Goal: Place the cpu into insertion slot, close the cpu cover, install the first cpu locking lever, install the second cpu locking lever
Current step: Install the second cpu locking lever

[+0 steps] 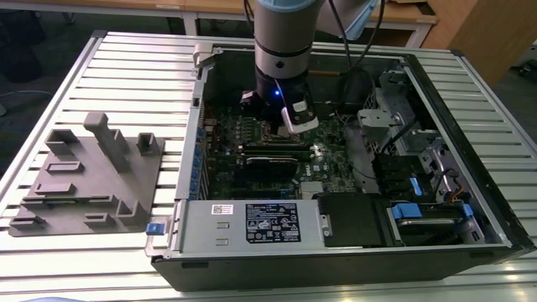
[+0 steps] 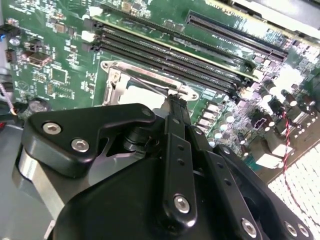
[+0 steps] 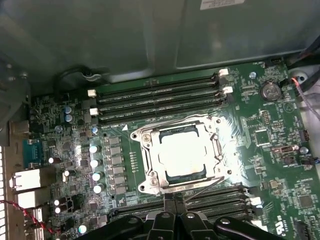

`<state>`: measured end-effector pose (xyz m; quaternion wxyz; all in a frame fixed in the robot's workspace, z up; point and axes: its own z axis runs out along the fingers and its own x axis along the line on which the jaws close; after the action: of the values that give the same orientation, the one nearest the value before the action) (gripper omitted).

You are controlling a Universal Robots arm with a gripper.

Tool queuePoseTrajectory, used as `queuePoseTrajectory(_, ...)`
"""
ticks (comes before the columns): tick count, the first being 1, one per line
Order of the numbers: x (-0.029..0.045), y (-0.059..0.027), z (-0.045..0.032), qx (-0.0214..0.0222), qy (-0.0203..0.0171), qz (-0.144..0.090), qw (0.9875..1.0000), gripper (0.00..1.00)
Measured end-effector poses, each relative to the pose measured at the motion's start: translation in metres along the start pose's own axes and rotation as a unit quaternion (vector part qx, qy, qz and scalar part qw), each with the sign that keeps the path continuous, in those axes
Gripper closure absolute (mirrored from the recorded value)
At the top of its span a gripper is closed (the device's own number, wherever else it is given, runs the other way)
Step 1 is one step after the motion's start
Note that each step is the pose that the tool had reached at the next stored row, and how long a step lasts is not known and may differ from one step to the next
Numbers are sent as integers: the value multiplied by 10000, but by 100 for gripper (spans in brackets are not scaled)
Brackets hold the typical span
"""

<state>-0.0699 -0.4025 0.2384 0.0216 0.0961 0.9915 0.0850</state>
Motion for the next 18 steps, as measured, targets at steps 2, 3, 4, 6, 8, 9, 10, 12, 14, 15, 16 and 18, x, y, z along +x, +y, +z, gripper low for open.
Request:
queuePoseTrajectory(2, 19, -11, 33, 6, -1, -1, 10000, 89)
queuePoseTrajectory(3, 30, -16, 49, 9, -2, -1, 10000, 89)
queuePoseTrajectory(4, 42, -21, 64, 13, -2, -1, 10000, 89)
queuePoseTrajectory(6, 69, -33, 98, 18, -3, -1, 10000, 89)
queuePoseTrajectory(8, 99, -45, 132, 22, -4, -1, 10000, 89)
queuePoseTrajectory(9, 116, -51, 149, 24, -4, -1, 10000, 89)
queuePoseTrajectory(10, 131, -57, 166, 25, -4, -1, 10000, 89)
queuePoseTrajectory(12, 155, -68, 200, 27, -5, -1, 10000, 89)
queuePoseTrajectory(14, 174, -77, 235, 27, -5, -2, 10000, 89)
queuePoseTrajectory(15, 184, -82, 252, 27, -5, -2, 10000, 89)
queuePoseTrajectory(16, 193, -87, 270, 28, -5, -2, 10000, 89)
queuePoseTrajectory(18, 209, -96, 305, 27, -7, -2, 10000, 89)
